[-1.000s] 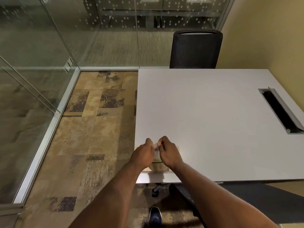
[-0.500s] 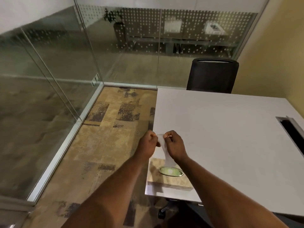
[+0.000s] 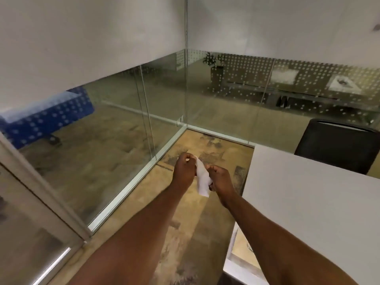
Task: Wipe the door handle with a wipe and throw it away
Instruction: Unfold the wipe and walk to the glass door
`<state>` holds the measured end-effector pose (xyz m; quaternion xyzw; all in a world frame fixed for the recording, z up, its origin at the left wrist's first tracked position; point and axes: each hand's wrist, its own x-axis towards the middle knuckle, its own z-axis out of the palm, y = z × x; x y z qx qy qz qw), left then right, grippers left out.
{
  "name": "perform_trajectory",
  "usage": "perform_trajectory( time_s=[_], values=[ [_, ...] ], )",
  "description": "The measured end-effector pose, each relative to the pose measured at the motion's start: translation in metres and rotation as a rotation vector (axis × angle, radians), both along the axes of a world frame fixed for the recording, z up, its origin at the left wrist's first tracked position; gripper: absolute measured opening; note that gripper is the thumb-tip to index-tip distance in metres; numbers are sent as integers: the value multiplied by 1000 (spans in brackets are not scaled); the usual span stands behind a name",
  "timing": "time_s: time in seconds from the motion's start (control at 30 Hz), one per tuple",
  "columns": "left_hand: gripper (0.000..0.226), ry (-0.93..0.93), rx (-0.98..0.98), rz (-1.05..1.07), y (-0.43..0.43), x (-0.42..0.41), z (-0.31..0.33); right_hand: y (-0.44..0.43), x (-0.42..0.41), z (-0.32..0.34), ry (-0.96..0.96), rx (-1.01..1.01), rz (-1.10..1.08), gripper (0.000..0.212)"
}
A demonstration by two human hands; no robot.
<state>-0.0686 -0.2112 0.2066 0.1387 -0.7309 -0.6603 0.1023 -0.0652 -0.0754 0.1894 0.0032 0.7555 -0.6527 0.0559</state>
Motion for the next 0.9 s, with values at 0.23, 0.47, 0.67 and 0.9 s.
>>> perform_trajectory(
  time_s=[0.23, 0.47, 0.67, 0.9],
  values=[
    [17, 94, 47, 144, -122, 38, 29, -128, 11, 40, 48, -72, 114, 39],
    [21, 139, 23, 270, -222, 86, 56, -241, 39, 51, -2, -212, 96, 34],
    [22, 139, -7, 381, -303, 134, 60, -321, 66, 64, -52, -251, 226, 33],
    [21, 155, 124, 582, -373, 165, 63, -400, 84, 59, -180, -313, 524, 46]
  ],
)
